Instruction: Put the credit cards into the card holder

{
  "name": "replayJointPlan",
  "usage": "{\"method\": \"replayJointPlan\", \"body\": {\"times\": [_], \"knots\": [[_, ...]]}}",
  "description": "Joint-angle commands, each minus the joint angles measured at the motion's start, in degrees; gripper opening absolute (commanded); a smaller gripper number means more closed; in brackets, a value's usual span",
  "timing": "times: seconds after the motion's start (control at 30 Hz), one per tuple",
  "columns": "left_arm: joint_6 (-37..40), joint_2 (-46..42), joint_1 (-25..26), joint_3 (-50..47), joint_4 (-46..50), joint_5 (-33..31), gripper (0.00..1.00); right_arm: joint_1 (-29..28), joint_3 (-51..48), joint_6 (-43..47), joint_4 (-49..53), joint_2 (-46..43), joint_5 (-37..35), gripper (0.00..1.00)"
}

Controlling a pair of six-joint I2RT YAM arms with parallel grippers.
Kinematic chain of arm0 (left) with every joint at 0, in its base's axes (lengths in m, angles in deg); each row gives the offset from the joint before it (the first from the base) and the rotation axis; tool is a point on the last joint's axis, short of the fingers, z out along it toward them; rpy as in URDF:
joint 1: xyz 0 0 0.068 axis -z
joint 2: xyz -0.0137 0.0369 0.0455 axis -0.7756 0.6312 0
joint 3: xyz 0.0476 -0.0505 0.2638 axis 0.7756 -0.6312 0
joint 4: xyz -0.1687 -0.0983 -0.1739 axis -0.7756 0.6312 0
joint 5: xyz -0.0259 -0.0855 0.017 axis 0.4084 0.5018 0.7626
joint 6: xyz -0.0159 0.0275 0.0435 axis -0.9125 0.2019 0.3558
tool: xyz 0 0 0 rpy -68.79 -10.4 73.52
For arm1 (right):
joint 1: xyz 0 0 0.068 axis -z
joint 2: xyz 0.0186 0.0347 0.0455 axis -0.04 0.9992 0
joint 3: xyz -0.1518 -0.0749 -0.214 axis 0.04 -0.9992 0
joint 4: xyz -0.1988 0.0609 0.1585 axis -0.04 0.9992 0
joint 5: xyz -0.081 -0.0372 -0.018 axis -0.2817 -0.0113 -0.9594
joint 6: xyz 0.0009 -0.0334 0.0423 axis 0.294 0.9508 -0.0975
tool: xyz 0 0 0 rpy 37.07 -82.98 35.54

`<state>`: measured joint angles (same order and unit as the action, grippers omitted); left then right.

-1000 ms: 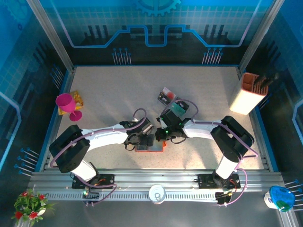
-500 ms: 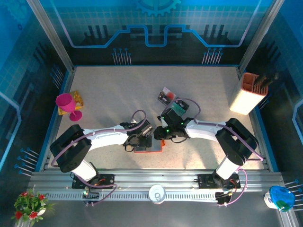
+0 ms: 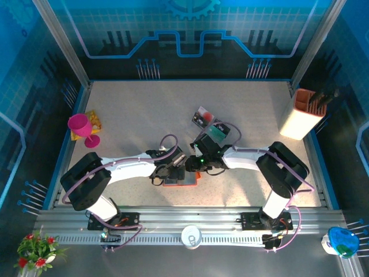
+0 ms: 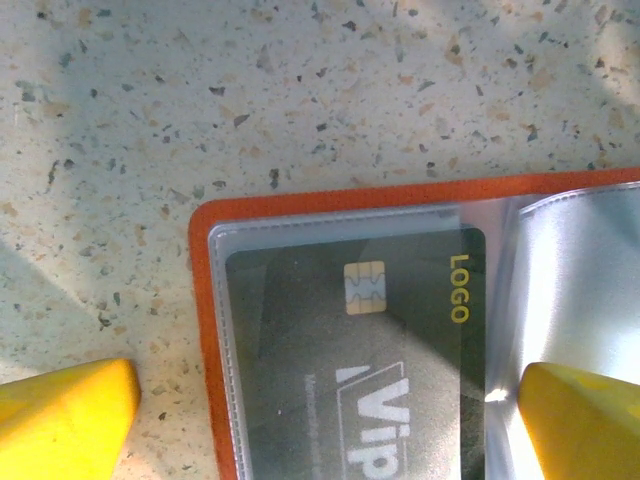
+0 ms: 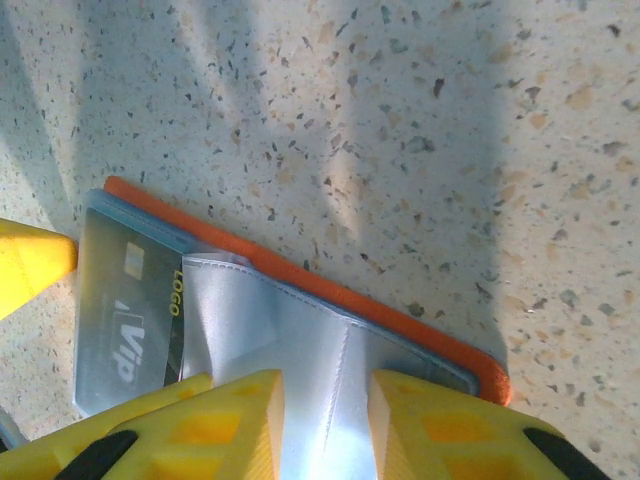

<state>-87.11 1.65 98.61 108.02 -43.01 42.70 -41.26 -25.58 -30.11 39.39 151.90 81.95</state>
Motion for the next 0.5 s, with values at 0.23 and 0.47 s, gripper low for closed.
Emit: {"method": "replayJointPlan", "body": {"times": [0.23, 0.47], "knots": [[-0.2, -1.59, 0.35, -1.86, 0.75, -0.51, 0.99, -0.62, -0.69, -4.35, -4.95, 2.62, 5.91, 0.26], [-0.08, -3.13, 0.33, -2.01, 0.57, -0.7, 0.99, -0.56, -0.07, -5.74, -6.06, 2.29, 7.39, 0.18]]}}
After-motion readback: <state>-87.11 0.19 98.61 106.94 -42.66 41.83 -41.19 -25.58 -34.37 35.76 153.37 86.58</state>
